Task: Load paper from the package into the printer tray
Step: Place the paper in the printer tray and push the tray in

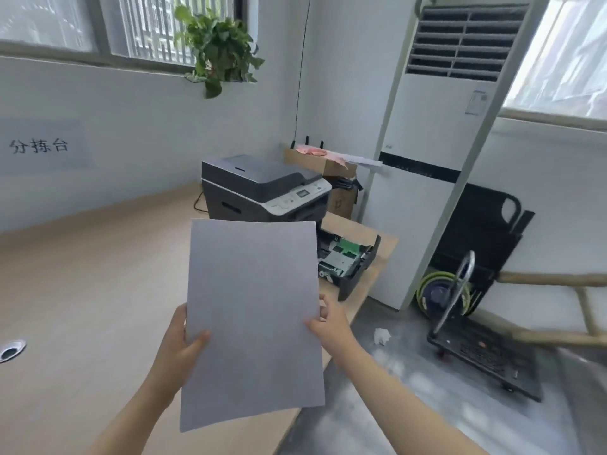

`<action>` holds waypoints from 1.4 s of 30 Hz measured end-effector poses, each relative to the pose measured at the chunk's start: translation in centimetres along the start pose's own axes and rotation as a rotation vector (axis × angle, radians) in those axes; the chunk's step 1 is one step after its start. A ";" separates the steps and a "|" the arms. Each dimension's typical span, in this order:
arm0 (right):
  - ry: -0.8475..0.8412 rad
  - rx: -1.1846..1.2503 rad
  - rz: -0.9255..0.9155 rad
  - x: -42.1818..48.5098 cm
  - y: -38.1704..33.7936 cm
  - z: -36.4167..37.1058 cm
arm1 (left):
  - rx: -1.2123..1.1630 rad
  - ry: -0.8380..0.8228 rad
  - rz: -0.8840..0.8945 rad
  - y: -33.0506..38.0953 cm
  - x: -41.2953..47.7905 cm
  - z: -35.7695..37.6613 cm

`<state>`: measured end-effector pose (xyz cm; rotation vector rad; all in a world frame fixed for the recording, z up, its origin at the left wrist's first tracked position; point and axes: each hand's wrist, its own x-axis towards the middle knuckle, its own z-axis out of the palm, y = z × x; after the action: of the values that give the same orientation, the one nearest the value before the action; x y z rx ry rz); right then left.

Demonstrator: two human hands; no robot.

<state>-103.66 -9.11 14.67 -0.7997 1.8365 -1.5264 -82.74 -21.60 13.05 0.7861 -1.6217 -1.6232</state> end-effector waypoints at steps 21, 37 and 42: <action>-0.345 0.017 -0.181 30.8 3.0 -6.1 | 0.259 0.605 -0.044 -5.9 23.0 13.0; -0.650 -0.050 -0.178 43.8 7.0 -7.4 | 0.358 0.912 -0.184 -9.5 28.0 18.2; -0.687 -0.145 -0.114 44.7 7.9 -6.5 | 0.397 0.853 -0.256 -9.6 28.3 18.0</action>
<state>-137.33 -38.51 4.40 -1.3197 1.4024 -0.9980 -114.20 -34.83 5.70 1.6681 -1.2263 -0.8797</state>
